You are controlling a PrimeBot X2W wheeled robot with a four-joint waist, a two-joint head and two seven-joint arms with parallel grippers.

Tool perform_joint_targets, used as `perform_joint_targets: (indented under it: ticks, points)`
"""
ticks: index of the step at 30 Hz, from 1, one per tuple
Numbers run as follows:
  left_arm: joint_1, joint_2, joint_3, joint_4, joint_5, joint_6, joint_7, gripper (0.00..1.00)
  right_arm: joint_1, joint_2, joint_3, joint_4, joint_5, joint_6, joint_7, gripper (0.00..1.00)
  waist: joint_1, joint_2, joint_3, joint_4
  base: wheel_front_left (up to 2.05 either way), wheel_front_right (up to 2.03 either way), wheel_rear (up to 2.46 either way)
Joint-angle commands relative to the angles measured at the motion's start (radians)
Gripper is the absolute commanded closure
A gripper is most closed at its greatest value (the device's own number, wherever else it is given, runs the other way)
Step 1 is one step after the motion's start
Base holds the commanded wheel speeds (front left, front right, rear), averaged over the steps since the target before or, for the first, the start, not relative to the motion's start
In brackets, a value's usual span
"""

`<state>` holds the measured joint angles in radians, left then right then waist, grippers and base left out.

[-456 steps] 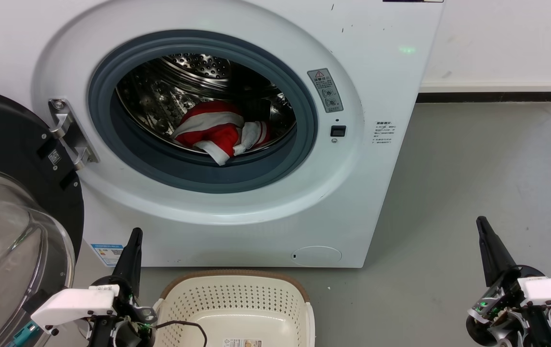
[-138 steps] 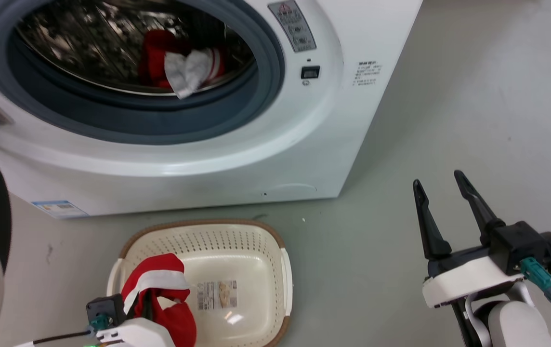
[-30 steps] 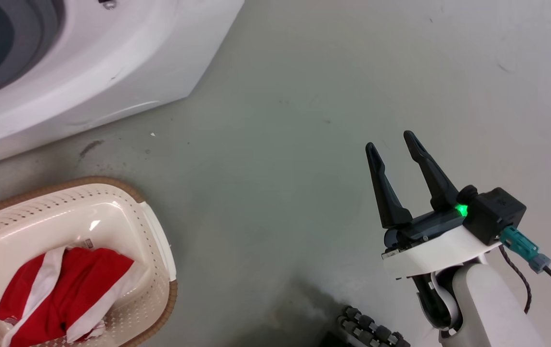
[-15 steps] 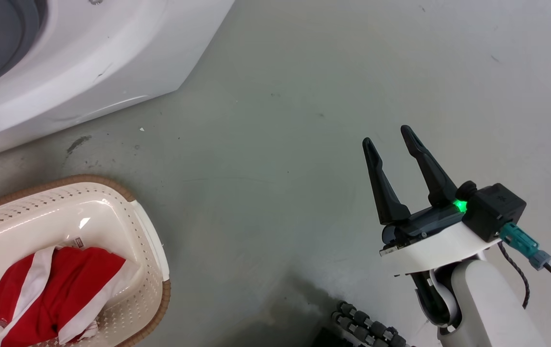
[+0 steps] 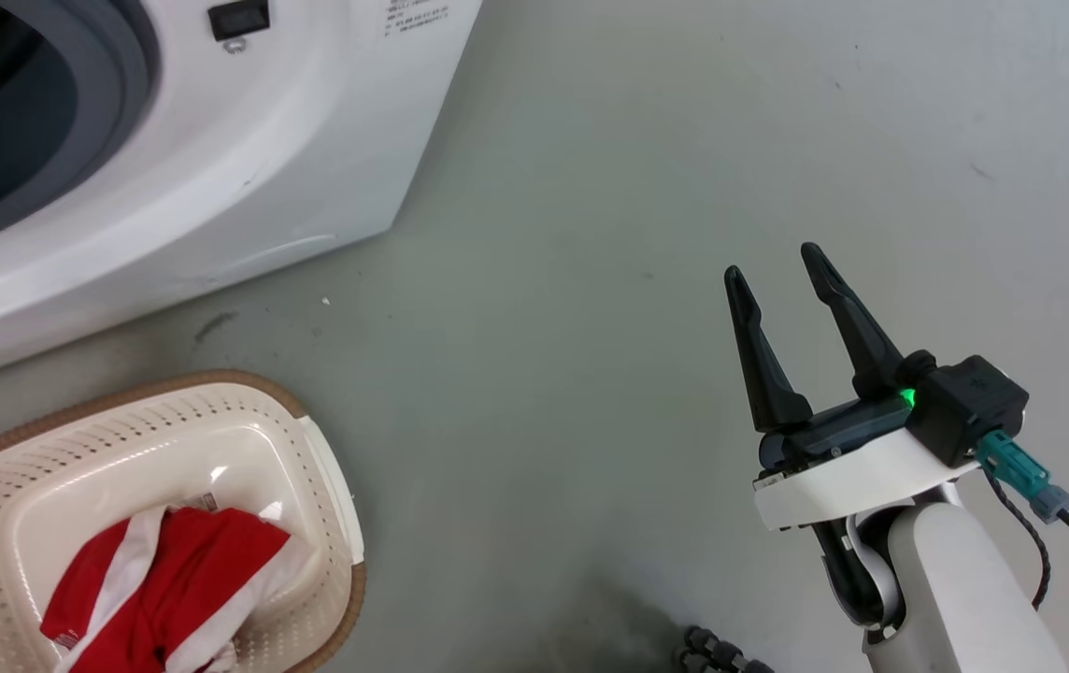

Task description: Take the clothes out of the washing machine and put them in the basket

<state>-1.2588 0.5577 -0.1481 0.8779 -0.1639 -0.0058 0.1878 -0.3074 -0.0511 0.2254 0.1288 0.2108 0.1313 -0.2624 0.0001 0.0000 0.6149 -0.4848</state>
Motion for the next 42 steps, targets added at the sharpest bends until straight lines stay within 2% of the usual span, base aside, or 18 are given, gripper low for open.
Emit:
perform_joint_targets:
  ticks: [1,9,17,25,31,36,42]
  points:
    - [0.035,-0.008,0.008,-0.002,-0.011,0.010,-0.041,1.00,0.005,0.002,-0.006,0.003,-0.011,-0.001,-0.003,0.00,-0.0001,0.0000,-0.047,0.019,0.00,0.00,0.00]
    - [0.195,-0.060,0.038,0.039,-0.058,0.042,-0.281,1.00,0.047,0.002,-0.038,0.028,-0.051,-0.001,-0.003,0.00,-0.0001,0.0000,-0.190,0.051,0.00,0.00,0.00]
    - [0.332,-0.124,0.042,0.075,-0.092,0.030,-0.425,1.00,0.109,0.001,-0.078,0.045,-0.103,-0.001,-0.002,0.00,-0.0001,0.0000,-0.333,0.107,0.00,0.00,0.00]
    - [0.446,-0.168,0.055,0.018,-0.111,0.023,-0.453,1.00,0.160,0.001,-0.088,0.032,-0.132,-0.001,0.032,0.00,-0.0001,0.0000,-0.452,0.154,0.00,0.00,0.00]
    - [0.561,-0.203,0.061,-0.128,-0.110,0.006,-0.455,1.00,0.215,0.002,-0.115,-0.003,-0.152,-0.001,0.065,0.00,-0.0001,0.0000,-0.530,0.198,0.00,0.00,0.00]
    - [0.622,-0.223,0.044,-0.246,-0.107,-0.010,-0.454,1.00,0.244,0.001,-0.132,-0.041,-0.161,-0.001,0.087,0.00,-0.0001,0.0000,-0.544,0.232,0.00,0.00,0.00]
    - [0.701,-0.237,0.028,-0.460,-0.105,0.011,-0.432,1.00,0.253,0.001,-0.141,-0.069,-0.160,-0.001,0.103,0.00,-0.0001,0.0000,-0.541,0.261,0.00,0.00,0.00]
